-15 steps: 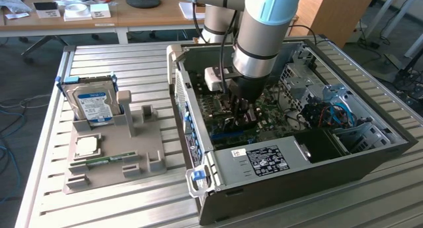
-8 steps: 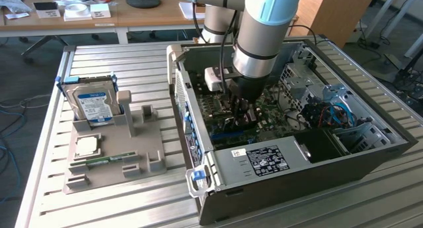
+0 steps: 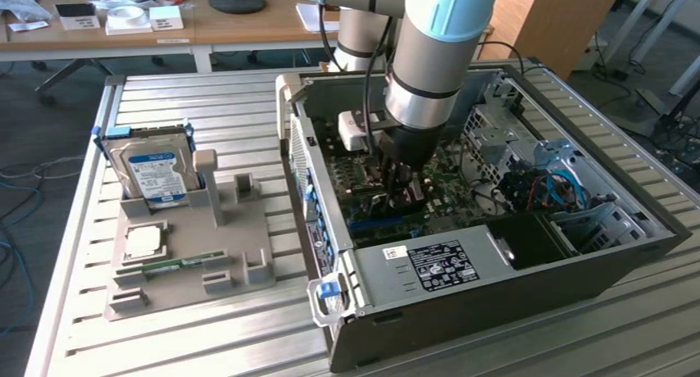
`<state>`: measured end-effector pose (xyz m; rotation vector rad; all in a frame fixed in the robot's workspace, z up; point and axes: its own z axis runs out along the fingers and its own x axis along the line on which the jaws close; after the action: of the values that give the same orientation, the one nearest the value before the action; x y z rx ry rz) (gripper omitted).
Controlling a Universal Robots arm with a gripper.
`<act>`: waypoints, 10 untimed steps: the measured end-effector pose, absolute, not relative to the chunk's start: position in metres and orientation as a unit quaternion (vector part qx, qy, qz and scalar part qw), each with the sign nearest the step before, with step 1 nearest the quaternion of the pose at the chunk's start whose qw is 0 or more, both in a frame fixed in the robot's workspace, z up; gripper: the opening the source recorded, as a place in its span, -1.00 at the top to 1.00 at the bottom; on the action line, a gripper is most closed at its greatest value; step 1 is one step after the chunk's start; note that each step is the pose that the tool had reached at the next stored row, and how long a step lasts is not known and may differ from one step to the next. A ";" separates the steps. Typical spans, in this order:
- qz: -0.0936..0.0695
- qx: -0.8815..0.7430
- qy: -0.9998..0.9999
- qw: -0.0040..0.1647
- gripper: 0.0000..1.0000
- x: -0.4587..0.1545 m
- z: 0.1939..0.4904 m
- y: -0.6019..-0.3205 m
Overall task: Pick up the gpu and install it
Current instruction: 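Insert the gpu into the slot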
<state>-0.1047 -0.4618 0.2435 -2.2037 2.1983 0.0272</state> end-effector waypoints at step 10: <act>0.009 -0.708 0.706 0.014 0.47 -0.105 0.244 -0.462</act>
<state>-0.1048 -0.4619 0.2440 -2.2038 2.1984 0.0271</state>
